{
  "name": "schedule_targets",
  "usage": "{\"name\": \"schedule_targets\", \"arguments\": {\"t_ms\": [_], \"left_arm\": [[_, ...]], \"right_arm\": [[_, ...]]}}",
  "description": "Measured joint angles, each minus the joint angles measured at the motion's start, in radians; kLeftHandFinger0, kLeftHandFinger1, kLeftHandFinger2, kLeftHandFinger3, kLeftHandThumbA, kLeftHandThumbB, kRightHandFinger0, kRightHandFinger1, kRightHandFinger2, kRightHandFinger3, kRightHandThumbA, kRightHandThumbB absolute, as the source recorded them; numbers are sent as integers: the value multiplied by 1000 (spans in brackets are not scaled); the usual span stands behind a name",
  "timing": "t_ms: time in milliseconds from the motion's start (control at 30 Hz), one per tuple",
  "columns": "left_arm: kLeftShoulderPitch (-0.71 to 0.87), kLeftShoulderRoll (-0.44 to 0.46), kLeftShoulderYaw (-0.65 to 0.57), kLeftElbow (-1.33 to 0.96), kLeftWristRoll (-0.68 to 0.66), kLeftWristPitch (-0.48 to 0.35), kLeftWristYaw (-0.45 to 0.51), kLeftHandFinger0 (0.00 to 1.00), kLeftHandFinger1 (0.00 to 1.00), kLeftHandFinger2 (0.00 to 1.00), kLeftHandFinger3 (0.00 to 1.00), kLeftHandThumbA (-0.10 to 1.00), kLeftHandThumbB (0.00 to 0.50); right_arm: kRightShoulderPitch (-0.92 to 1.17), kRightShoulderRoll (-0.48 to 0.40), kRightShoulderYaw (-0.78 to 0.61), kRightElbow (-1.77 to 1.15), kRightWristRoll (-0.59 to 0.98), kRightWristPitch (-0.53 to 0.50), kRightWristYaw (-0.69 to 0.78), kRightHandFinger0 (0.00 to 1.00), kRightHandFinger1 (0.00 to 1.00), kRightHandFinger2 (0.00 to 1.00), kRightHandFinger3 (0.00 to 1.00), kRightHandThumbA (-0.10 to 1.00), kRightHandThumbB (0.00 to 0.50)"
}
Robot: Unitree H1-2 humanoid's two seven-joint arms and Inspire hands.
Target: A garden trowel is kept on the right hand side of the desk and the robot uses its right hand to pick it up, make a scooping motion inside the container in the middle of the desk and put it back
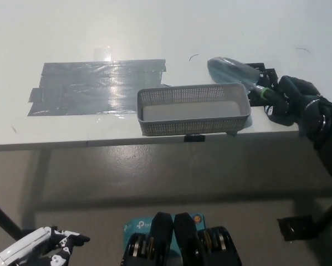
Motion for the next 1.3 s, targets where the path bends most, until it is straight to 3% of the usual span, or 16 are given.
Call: {"name": "schedule_targets", "arguments": {"t_ms": [333, 633, 767, 800, 900, 967, 1000, 1033, 1100, 1133, 1300], "left_arm": [[3, 0, 4, 0, -4, 0, 0, 984, 846, 791, 1000, 1000, 498], [3, 0, 4, 1, -4, 0, 0, 988, 851, 798, 1000, 1000, 500], [3, 0, 3, 2, -4, 1, 0, 985, 847, 793, 1000, 1000, 500], [3, -1, 3, 2, -4, 1, 0, 980, 850, 788, 1000, 1000, 500], [3, -2, 2, 4, -4, 1, 0, 982, 852, 792, 1000, 1000, 500], [3, -5, 1, 4, -3, 2, 0, 989, 859, 802, 1000, 1000, 500], [2, -7, 1, 5, -3, 2, 0, 990, 860, 803, 1000, 1000, 500], [2, -9, 1, 5, -3, 2, 0, 989, 862, 807, 1000, 1000, 493], [2, -12, 0, 6, -3, 2, 0, 986, 860, 802, 1000, 1000, 485], [1, -13, 0, 6, -2, 2, 0, 979, 852, 792, 1000, 1000, 498], [0, -13, 0, 5, 1, 1, 0, 966, 852, 805, 1000, 1000, 490]], "right_arm": [[-26, -38, 50, -32, -52, 127, 15, 1000, 1000, 1000, 1000, 1000, 500], [46, -159, 13, -391, -39, 124, 88, 1000, 1000, 1000, 1000, 1000, 500], [119, -186, -14, -553, -21, 130, 122, 1000, 1000, 1000, 1000, 942, 500], [136, -189, -21, -580, -16, 131, 129, 1000, 1000, 1000, 1000, 773, 422], [212, -200, -60, -708, 13, 136, 150, 1000, 1000, 1000, 1000, 633, 359], [270, -201, -88, -784, 34, 139, 160, 1000, 1000, 1000, 1000, 526, 253], [309, -201, -105, -827, 48, 141, 165, 1000, 1000, 1000, 1000, 523, 250], [347, -200, -123, -867, 60, 144, 169, 1000, 1000, 1000, 1000, 452, 208], [432, -196, -157, -943, 89, 146, 175, 1000, 1000, 1000, 1000, 425, 188], [496, -191, -182, -996, 109, 146, 176, 1000, 1000, 1000, 1000, 359, 179], [802, -131, -277, -1154, 203, 127, 175, 1000, 1000, 1000, 1000, 291, 189]]}}
